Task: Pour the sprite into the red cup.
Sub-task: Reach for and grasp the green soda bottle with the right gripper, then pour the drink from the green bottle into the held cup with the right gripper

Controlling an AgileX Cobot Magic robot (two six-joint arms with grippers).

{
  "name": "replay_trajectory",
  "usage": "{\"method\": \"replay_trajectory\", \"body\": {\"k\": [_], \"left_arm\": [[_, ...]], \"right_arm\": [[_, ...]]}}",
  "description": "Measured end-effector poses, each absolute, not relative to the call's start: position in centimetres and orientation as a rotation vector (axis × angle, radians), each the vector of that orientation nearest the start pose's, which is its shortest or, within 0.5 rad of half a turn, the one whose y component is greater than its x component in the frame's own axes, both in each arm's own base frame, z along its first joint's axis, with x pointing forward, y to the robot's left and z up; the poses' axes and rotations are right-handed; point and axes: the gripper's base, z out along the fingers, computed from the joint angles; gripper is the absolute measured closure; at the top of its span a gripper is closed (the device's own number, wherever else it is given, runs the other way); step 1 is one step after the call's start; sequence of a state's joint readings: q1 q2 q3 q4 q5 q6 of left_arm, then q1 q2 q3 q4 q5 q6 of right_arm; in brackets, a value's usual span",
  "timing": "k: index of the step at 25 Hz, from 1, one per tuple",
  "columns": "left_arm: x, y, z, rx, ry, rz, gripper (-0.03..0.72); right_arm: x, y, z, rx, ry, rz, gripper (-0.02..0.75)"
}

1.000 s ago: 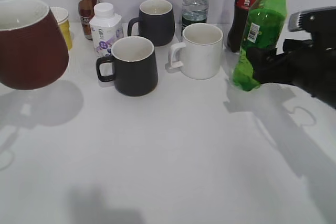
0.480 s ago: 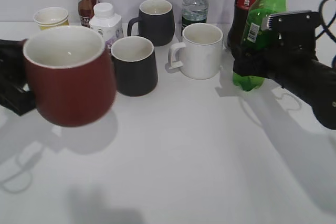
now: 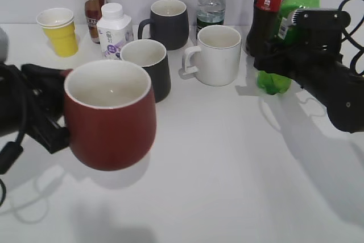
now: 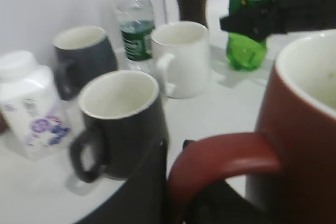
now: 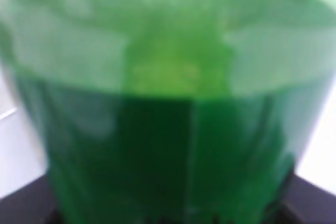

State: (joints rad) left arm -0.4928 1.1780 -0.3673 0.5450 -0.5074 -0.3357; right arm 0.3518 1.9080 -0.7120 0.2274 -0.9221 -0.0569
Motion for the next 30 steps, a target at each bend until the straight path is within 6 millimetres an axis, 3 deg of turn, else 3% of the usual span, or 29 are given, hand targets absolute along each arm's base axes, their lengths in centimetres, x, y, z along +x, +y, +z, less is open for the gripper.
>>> {"method": "replay_trajectory", "body": {"k": [7,14,19,30], "left_arm": [[18.8,-13.2,21.1,0.771,1.729,-0.524,0.629],[20.9,-14.6,19.7,0.779,1.766,-0.553,0.629],[22.9,-16.0,19.1,0.774,1.742,-0.598,0.629],[25.6,-18.2,18.3,0.752,1.629,-0.706,0.629]], "right_arm": [[32.8,10.2,15.5,-0.191,1.777,0.077,0.303],[31.2,11.2,21.8,-0.477,1.549,0.033,0.303],[30.1,12.0,24.0,-0.649,1.432,0.039,0.304],[31.3,13.6,23.6,-0.829,1.366,0.039,0.304]]}}
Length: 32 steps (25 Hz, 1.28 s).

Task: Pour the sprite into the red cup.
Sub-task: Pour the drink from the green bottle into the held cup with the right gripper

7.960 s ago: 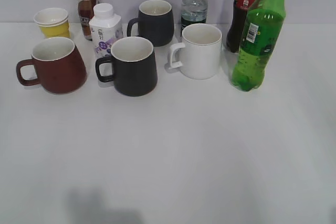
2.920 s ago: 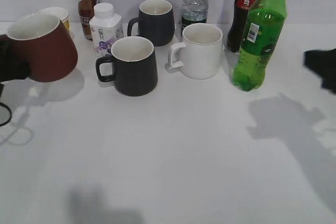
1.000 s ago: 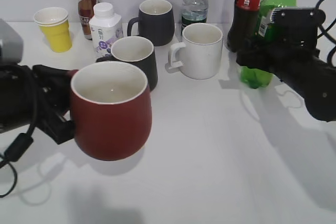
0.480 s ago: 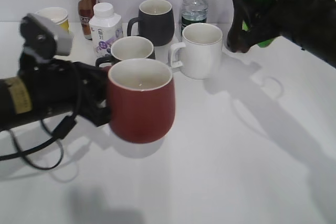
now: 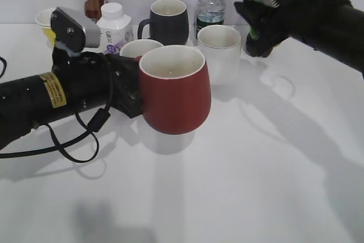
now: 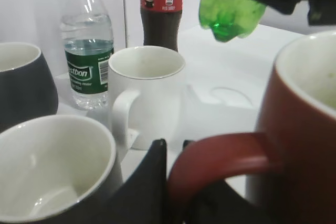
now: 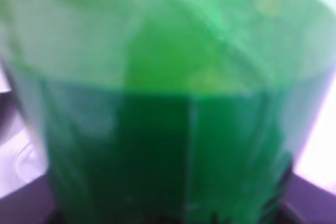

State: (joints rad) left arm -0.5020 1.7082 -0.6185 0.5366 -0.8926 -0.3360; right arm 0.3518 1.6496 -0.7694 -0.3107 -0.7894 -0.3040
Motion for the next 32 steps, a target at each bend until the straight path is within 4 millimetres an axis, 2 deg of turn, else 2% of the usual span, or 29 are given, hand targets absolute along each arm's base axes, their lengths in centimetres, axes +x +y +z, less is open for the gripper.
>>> {"method": "replay_trajectory", "body": {"k": [7,15,26,32], "left_arm": [[25.1,-18.6,18.0,0.863,1.604,-0.716,0.629],[25.7,-19.1,18.1,0.991,1.62,-0.647,0.63],[26.1,-18.8,18.3,0.966,1.667,-0.6,0.63],[25.9,-18.2,19.9,0.956,1.656,-0.549,0.63]], "right_arm": [[30.9,14.5,23.3,-1.051,1.224,-0.03,0.304],[30.7,14.8,23.2,-1.27,1.029,-0.247,0.307],[30.7,14.8,23.1,-1.348,0.94,-0.363,0.308],[30.7,14.8,23.0,-1.369,0.93,-0.387,0.308]]}}
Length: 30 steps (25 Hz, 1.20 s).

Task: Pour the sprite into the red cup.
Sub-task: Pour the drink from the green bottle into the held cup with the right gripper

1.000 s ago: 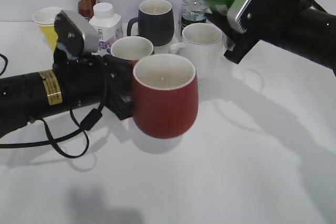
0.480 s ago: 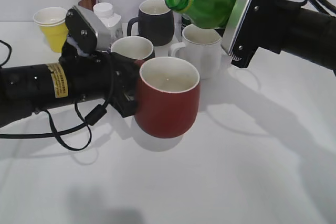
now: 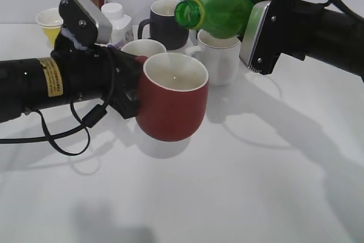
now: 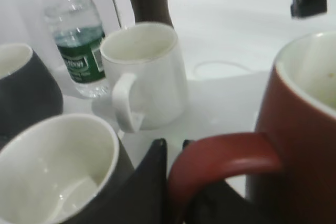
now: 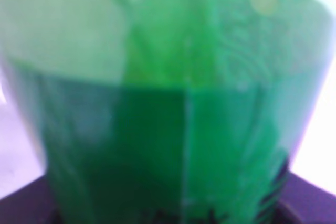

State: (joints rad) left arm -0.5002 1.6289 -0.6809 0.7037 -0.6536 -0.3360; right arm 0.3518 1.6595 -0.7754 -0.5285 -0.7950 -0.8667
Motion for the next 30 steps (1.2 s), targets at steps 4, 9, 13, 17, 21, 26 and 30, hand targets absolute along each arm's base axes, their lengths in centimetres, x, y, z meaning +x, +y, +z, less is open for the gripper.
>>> {"method": "replay_trajectory", "body": {"k": [4,9,13,17,21,26,30], "left_arm": [[25.98,-17.97,19.84,0.954,1.674,-0.533,0.63],[26.0,-17.88,19.76,0.965,1.677,-0.524,0.63],[25.94,-17.95,19.82,0.974,1.664,-0.531,0.63],[25.82,-18.14,20.09,0.98,1.628,-0.555,0.63],[25.71,-18.22,20.07,1.005,1.615,-0.556,0.63],[25.52,-18.3,19.96,1.049,1.601,-0.552,0.63],[25.49,-18.32,19.96,1.056,1.598,-0.552,0.63]], "right_arm": [[30.72,14.73,22.98,-1.397,0.907,-0.421,0.308],[30.74,14.7,22.88,-1.438,0.87,-0.473,0.309],[30.74,14.7,22.87,-1.456,0.847,-0.499,0.309],[30.74,14.7,22.86,-1.47,0.829,-0.519,0.309],[30.74,14.7,22.86,-1.487,0.803,-0.546,0.309],[30.74,14.7,22.86,-1.503,0.779,-0.572,0.309],[30.74,14.7,22.86,-1.518,0.757,-0.596,0.309]]}}
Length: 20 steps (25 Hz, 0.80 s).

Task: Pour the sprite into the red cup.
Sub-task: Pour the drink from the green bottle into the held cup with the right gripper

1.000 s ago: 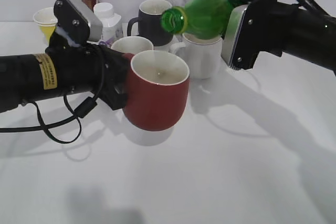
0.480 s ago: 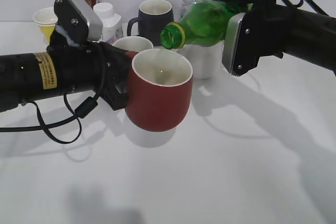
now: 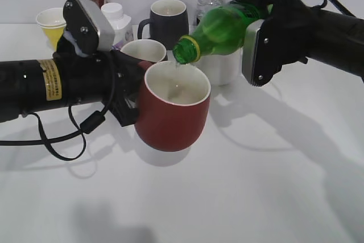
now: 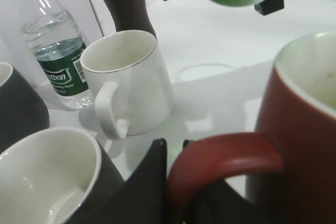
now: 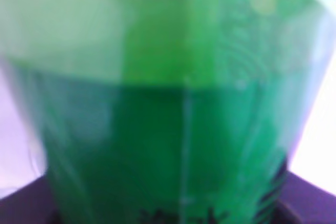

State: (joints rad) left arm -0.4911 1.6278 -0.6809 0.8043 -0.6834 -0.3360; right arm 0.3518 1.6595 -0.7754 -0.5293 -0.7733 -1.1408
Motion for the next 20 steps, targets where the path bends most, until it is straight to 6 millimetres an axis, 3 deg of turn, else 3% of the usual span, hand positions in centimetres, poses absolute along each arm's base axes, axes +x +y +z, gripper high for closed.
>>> {"method": "replay_trajectory", "body": {"k": [20], "left_arm": [[25.18,-18.65,19.88,1.11,1.548,-0.58,0.63]], "right_arm": [[30.67,14.81,23.2,-1.534,0.652,-0.675,0.309]]}}
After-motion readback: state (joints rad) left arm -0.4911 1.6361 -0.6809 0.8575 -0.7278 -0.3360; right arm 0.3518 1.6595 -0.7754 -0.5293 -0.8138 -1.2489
